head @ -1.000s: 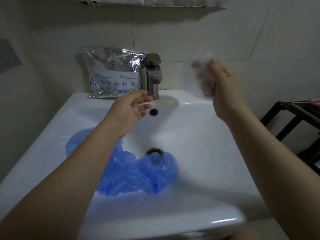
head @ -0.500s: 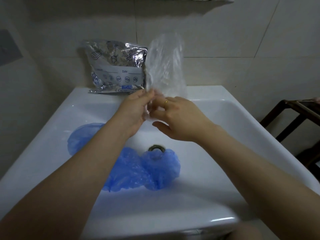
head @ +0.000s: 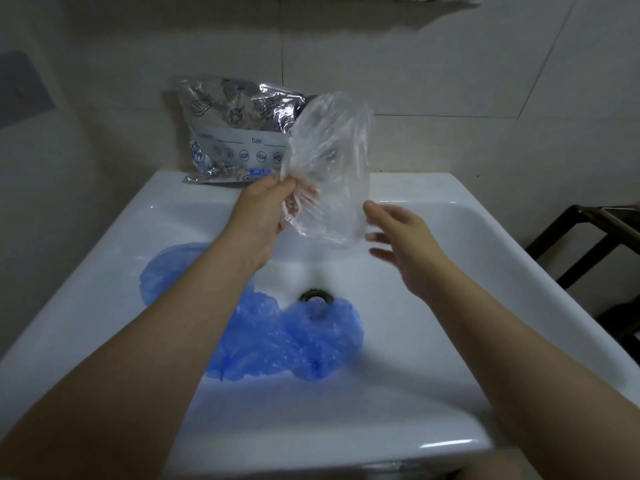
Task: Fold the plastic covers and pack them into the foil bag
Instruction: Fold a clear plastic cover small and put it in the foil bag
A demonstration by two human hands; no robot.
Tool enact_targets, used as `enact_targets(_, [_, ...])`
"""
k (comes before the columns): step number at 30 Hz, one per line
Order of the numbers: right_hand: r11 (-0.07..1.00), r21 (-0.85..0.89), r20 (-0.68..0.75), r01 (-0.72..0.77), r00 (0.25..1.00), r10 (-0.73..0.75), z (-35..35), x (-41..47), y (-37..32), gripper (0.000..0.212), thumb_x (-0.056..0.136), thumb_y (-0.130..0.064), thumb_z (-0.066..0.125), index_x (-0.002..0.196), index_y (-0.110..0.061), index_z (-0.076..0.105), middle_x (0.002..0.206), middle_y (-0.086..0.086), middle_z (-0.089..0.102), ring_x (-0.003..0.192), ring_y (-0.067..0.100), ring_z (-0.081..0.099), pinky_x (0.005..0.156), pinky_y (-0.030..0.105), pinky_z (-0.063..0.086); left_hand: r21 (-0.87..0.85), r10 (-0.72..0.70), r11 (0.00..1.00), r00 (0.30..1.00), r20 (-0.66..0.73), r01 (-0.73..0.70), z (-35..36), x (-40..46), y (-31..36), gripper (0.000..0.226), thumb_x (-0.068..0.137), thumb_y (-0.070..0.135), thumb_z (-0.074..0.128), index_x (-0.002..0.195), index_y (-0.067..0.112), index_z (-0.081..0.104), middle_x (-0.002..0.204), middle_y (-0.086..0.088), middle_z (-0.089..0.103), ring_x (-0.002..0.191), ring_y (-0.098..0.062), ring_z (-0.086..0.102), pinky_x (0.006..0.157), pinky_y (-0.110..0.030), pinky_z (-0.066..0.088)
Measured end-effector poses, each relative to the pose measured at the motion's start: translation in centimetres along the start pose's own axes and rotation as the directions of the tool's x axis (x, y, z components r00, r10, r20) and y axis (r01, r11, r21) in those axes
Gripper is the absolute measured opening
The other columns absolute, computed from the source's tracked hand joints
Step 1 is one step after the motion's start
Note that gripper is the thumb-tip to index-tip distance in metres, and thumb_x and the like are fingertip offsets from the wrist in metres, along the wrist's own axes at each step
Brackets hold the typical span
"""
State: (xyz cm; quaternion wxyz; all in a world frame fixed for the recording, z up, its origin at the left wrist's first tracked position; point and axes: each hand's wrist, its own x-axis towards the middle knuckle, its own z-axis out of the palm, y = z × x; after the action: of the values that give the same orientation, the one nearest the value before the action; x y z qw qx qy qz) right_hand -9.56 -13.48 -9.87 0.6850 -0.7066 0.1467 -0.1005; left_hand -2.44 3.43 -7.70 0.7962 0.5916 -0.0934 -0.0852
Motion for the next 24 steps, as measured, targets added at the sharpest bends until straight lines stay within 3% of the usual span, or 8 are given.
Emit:
enact_targets(3, [0.983, 0.124, 0.234, -0.139, 0.966, 0.107, 0.0, -0.1, 0.6, 0.032, 0.089, -0.036, 0.056, 0.108, -0.011, 0.063, 0.099, 0.000, 0.070, 0.082, 0.013, 0.064, 0.075, 0.024, 0.050, 0.039, -0.005, 0.999, 0.999, 0.052, 0.003, 0.7, -0.5, -0.2, 0.020, 0.096, 0.010, 0.045, 0.086, 0.011, 0.063, 0.066, 0.005, 0.071, 0.063, -0.006, 0.065, 0.067, -0.022, 0.050])
enact_targets(7, [0.995, 0.077, 0.201, -0.056, 0.979, 0.040, 0.4, -0.1, 1.0, 0.008, 0.089, -0.015, 0.060, 0.082, -0.016, 0.063, 0.067, -0.007, 0.064, 0.063, 0.006, 0.055, 0.063, 0.020, 0.044, 0.081, -0.019, 0.997, 0.998, 0.054, 0.014, 1.4, -1.1, -0.4, 0.009, 0.092, 0.021, 0.056, 0.085, 0.019, 0.061, 0.073, 0.005, 0.065, 0.066, -0.009, 0.059, 0.067, -0.027, 0.045])
enact_targets(9, [0.998, -0.011, 0.119, 0.060, 0.991, -0.058, 0.4, 0.0, 0.9, 0.011, 0.087, -0.010, 0.062, 0.077, -0.016, 0.062, 0.063, -0.007, 0.061, 0.059, 0.006, 0.053, 0.059, 0.020, 0.042, 0.317, 0.024, 0.948, 0.999, 0.038, -0.035, 1.5, -1.3, -0.8, 0.011, 0.085, 0.031, 0.065, 0.090, 0.023, 0.059, 0.079, 0.009, 0.062, 0.067, -0.004, 0.058, 0.062, -0.021, 0.044])
enact_targets(12, [0.957, -0.135, 0.056, 0.256, 0.966, -0.251, 0.3, -0.1, 0.6, 0.017, 0.085, -0.002, 0.061, 0.073, -0.014, 0.062, 0.059, -0.008, 0.063, 0.051, 0.002, 0.052, 0.051, 0.015, 0.041, 0.663, 0.075, 0.742, 0.995, 0.063, -0.097, 1.1, -1.1, -1.7, 0.029, 0.077, 0.035, 0.074, 0.098, 0.022, 0.059, 0.090, 0.006, 0.063, 0.077, -0.009, 0.060, 0.068, -0.027, 0.049])
enact_targets(14, [0.938, -0.167, 0.048, 0.303, 0.953, -0.299, 0.3, -0.1, 0.5, 0.016, 0.086, -0.001, 0.060, 0.074, -0.012, 0.061, 0.063, -0.004, 0.064, 0.050, 0.003, 0.052, 0.052, 0.016, 0.042, 0.635, 0.012, 0.773, 1.000, 0.014, -0.018, 0.9, -1.0, -1.9, 0.026, 0.080, 0.019, 0.073, 0.098, 0.011, 0.056, 0.093, -0.005, 0.062, 0.070, -0.016, 0.059, 0.068, -0.034, 0.054])
enact_targets(16, [0.942, -0.172, 0.050, 0.288, 0.958, -0.283, 0.2, -0.1, 0.5, 0.013, 0.087, -0.004, 0.060, 0.077, -0.011, 0.060, 0.065, -0.003, 0.064, 0.050, 0.004, 0.052, 0.052, 0.018, 0.043, 0.551, -0.045, 0.833, 0.999, -0.006, 0.041, 0.7, -0.8, -2.1, 0.025, 0.082, 0.005, 0.068, 0.103, 0.002, 0.055, 0.099, -0.014, 0.062, 0.071, -0.020, 0.060, 0.062, -0.030, 0.055])
enact_targets(20, [0.959, -0.195, 0.169, 0.205, 0.970, -0.173, -0.2, -0.3, 0.5, 0.010, 0.094, -0.015, 0.052, 0.089, -0.013, 0.060, 0.067, 0.002, 0.067, 0.053, 0.010, 0.059, 0.048, 0.018, 0.042, 0.372, -0.004, 0.928, 0.999, 0.040, -0.012, 1.1, -0.8, -1.6, 0.026, 0.081, -0.006, 0.064, 0.091, 0.016, 0.055, 0.093, -0.006, 0.067, 0.082, -0.016, 0.065, 0.061, -0.019, 0.054])
enact_targets(24, [0.990, -0.033, 0.155, 0.136, 0.979, -0.129, -0.4, -0.3, 0.2, 0.015, 0.096, -0.012, 0.048, 0.087, -0.009, 0.060, 0.059, 0.003, 0.065, 0.048, 0.012, 0.055, 0.046, 0.019, 0.037, 0.230, -0.037, 0.973, 0.999, 0.019, 0.031, 1.7, -1.1, -1.2, 0.019, 0.085, 0.000, 0.062, 0.097, 0.014, 0.056, 0.090, -0.002, 0.065, 0.080, -0.014, 0.062, 0.073, -0.023, 0.053])
